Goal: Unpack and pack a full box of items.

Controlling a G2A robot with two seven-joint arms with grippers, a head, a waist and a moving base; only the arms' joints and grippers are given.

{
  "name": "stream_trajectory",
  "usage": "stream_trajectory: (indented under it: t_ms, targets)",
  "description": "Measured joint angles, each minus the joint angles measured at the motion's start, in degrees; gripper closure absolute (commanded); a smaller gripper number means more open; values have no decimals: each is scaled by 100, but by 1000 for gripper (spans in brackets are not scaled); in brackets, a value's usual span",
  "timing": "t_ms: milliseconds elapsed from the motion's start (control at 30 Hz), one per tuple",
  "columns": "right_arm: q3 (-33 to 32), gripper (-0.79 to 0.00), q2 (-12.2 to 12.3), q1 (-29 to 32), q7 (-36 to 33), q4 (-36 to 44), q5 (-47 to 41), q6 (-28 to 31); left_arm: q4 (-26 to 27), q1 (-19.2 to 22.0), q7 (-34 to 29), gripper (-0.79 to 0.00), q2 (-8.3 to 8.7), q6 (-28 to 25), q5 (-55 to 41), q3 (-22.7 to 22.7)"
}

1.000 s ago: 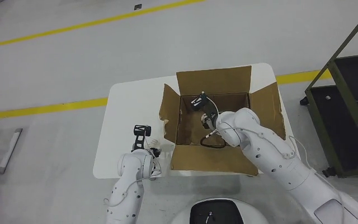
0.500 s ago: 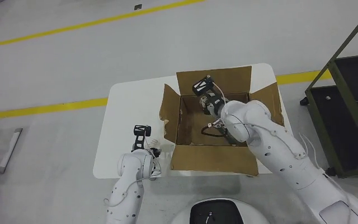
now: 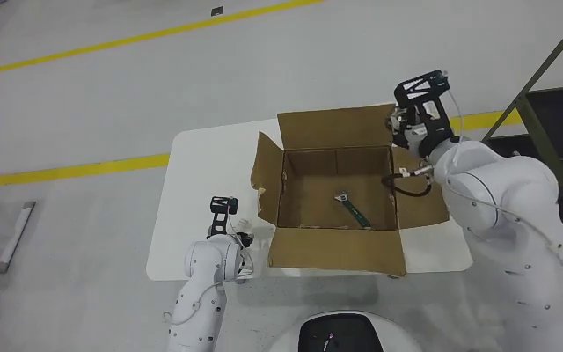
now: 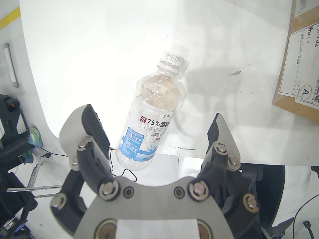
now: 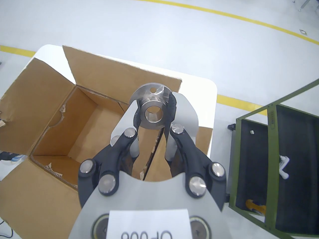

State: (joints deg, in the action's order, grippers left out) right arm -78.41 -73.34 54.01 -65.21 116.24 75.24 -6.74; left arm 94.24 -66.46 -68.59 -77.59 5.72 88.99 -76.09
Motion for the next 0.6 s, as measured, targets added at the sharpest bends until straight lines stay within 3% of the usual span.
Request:
stream_trajectory:
  t_ms: [433,600]
  targets:
    - [-12,0,5,74,-12,-15,47,11,0,0,0,-785,0,0,0,0]
    - [-471,0,44,293,117,-47,-32,-29,0,0,0,-785,0,0,0,0]
